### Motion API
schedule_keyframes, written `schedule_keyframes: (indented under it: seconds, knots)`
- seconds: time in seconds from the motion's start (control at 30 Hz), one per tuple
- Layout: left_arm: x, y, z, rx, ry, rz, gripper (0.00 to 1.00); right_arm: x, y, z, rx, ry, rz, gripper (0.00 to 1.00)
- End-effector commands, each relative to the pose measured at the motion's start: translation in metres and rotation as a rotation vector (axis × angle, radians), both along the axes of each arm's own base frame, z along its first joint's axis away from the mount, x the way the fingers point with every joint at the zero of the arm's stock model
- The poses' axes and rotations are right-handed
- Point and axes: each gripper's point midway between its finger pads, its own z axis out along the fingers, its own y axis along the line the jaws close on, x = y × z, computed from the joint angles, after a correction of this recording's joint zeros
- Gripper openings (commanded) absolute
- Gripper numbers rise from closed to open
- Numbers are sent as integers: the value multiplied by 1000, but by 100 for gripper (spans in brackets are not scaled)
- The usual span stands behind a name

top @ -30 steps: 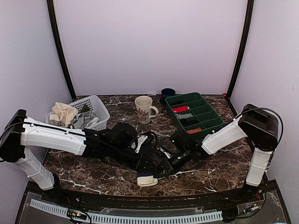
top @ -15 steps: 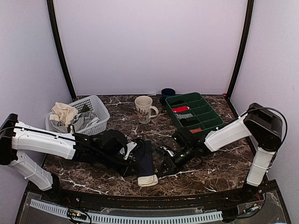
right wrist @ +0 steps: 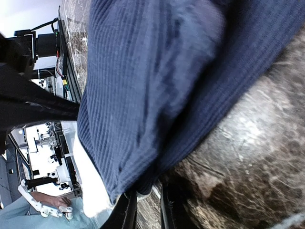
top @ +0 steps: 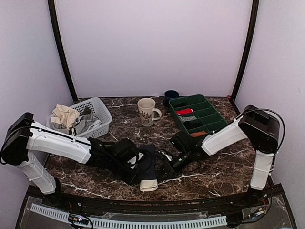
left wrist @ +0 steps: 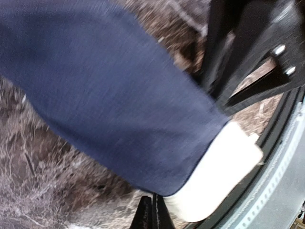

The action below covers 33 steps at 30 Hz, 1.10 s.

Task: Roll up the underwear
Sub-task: Adjust the underwear at the center of the board.

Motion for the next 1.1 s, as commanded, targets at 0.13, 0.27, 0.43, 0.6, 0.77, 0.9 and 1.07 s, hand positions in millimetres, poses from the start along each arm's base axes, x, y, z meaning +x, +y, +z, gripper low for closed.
schedule_keyframes:
  seconds: [0.13, 0.27, 0.43, 0.6, 0.77, 0.9, 1.07]
  knots:
    - [2, -16, 16, -40, -23, -50, 0, -3, 5, 0, 0, -2, 11, 18]
    - [-1, -8, 4, 2, -9, -56, 0, 3, -7, 2, -35, -26, -4, 20]
    - [-2, -8, 1, 9, -10, -68, 0, 16, -28, 7, -78, -59, -48, 26]
    - [0, -15, 3, -3, -14, -90, 0, 26, -19, 39, 1, -102, -66, 33]
    - [2, -19, 6, -11, -25, -96, 0, 32, 7, 73, 104, -99, -57, 33]
    - [2, -18, 5, -4, -24, -95, 0, 26, 20, 67, 123, -53, -32, 30]
    - [3, -20, 7, -17, -31, -91, 0, 28, 32, 52, 118, -31, -14, 28]
